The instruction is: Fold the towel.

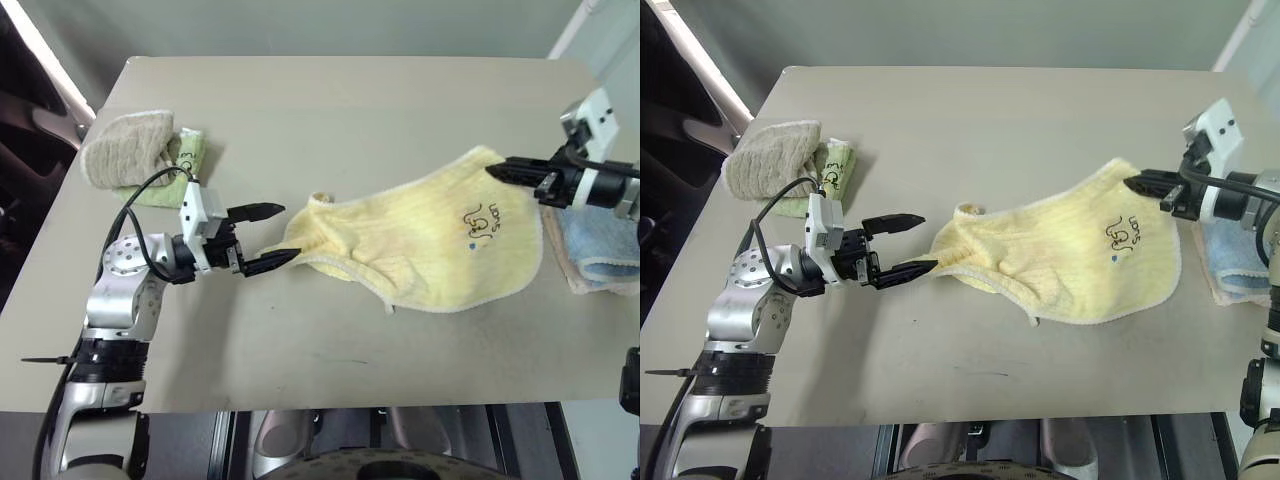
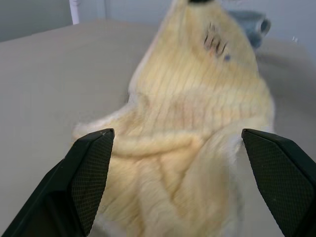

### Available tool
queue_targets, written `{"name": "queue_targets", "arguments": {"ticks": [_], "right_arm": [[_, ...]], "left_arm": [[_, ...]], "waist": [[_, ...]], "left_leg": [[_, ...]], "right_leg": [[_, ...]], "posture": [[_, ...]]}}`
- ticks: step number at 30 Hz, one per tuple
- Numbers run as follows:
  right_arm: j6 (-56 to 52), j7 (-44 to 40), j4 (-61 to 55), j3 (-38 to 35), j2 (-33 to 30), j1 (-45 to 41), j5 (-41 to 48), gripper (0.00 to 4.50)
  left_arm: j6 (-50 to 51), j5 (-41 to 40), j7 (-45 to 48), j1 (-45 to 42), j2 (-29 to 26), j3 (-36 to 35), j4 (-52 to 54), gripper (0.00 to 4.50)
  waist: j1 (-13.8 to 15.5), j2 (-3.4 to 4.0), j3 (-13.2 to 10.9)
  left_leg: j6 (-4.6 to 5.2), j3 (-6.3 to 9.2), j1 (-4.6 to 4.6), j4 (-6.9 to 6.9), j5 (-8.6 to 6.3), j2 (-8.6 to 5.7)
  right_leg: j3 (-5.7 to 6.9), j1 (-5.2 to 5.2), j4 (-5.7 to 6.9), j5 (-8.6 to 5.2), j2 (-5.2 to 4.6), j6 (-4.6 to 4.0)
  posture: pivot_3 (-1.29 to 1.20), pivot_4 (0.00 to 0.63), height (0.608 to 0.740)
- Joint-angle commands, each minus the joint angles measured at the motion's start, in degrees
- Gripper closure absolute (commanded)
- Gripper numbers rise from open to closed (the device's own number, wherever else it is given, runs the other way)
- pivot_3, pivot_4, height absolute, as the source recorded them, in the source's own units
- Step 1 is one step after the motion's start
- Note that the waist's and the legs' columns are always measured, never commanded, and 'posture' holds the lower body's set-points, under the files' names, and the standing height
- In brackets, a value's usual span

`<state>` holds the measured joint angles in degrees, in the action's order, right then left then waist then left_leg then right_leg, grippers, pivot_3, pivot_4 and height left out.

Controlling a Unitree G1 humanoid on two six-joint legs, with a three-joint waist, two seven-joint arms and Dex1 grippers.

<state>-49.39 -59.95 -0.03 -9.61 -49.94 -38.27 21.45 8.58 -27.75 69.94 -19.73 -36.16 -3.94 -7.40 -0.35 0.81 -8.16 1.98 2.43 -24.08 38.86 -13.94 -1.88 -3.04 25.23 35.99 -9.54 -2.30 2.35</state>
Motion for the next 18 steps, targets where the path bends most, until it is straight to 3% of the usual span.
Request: {"name": "queue_targets", "arguments": {"ticks": [1, 7, 18], "right_arm": [[-1.0, 2.0, -4.2, -2.5, -1.8, -2.3, 2.2, 4.45], [-0.1, 3.0, -5.5, -3.4, -6.0, -11.1, 3.6, 4.45], [2.7, 3.3, -4.7, -3.7, -8.2, -25.2, 6.6, 4.45]], "left_arm": [[-3.5, 1.3, 1.7, -1.8, 0.5, 0.1, -3.0, 0.0], [-4.5, 2.2, 2.7, -2.8, 2.0, 0.7, -5.8, 0.0], [-9.0, 4.5, 3.5, -6.6, 5.1, 1.3, -13.5, 0.0]], "waist": [[0.0, 0.0, 0.0], [0.0, 0.08, 0.0], [0.1, 0.11, 0.0]], "left_leg": [[0.0, 0.0, -0.04, 0.0, 0.0, 0.0], [0.01, -0.01, -0.34, 0.05, 0.05, -0.03], [0.03, -0.01, -0.6, 0.16, 0.06, -0.04]], "right_leg": [[0.0, 0.04, 0.0, 0.0, 0.0, 0.01], [-0.01, 0.31, 0.02, 0.01, -0.01, 0.09], [0.0, 0.53, 0.04, 0.02, 0.0, 0.19]], "posture": [[0.0, 0.15, 0.733], [0.0, 0.15, 0.733], [0.0, 0.15, 0.733]]}}
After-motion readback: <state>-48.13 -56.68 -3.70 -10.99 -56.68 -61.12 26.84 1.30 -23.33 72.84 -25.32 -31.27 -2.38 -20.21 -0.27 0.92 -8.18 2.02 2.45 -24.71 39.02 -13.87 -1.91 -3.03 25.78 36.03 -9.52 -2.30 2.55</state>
